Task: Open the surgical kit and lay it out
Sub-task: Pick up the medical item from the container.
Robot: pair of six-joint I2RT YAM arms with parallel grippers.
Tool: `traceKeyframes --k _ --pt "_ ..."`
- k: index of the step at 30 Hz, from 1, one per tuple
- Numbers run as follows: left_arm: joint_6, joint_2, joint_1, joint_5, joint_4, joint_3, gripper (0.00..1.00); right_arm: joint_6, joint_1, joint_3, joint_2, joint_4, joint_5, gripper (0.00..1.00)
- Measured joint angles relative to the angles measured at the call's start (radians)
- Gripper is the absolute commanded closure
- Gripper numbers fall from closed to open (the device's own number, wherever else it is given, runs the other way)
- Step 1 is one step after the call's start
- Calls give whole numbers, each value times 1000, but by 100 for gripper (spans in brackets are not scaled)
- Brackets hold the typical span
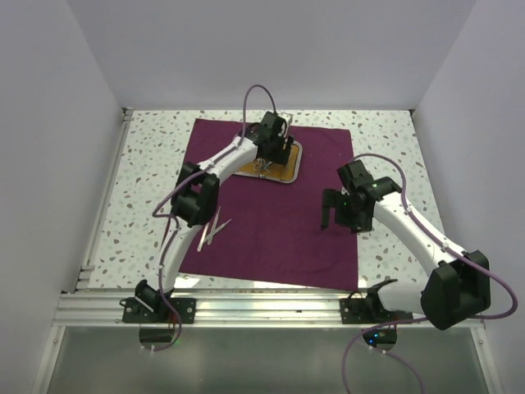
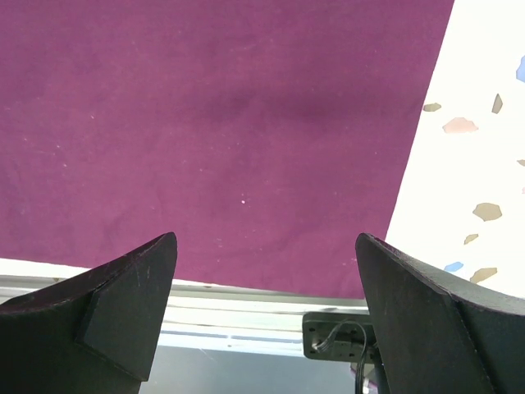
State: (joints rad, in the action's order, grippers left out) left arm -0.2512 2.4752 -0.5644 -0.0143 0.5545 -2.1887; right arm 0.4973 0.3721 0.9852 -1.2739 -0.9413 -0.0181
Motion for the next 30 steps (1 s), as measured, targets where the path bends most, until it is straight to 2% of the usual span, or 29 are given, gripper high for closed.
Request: traceKeyframes --k 3,6,7,10,11,12,15,30 --pt "19 34 -12 -24 -7 -1 28 -2 0 0 -3 -10 -2 5" --pt "27 34 -13 -38 -7 -1 36 -7 0 0 -11 -14 -13 5" --pt "27 34 -13 -43 -8 0 45 -8 0 0 -16 -16 -16 5" --pt "30 34 -11 -69 -15 6 58 -13 0 1 -30 -16 -17 5" --pt "31 34 -11 -72 -18 7 65 -15 0 2 -35 -16 -17 5" --pt "30 34 -11 -76 -20 8 79 -17 0 2 -40 -16 -17 5" --pt "28 34 -15 -80 -24 9 100 -22 0 2 -50 -16 -17 5" --pt "31 43 -14 -133 58 -66 100 -36 0 2 -80 4 -13 5"
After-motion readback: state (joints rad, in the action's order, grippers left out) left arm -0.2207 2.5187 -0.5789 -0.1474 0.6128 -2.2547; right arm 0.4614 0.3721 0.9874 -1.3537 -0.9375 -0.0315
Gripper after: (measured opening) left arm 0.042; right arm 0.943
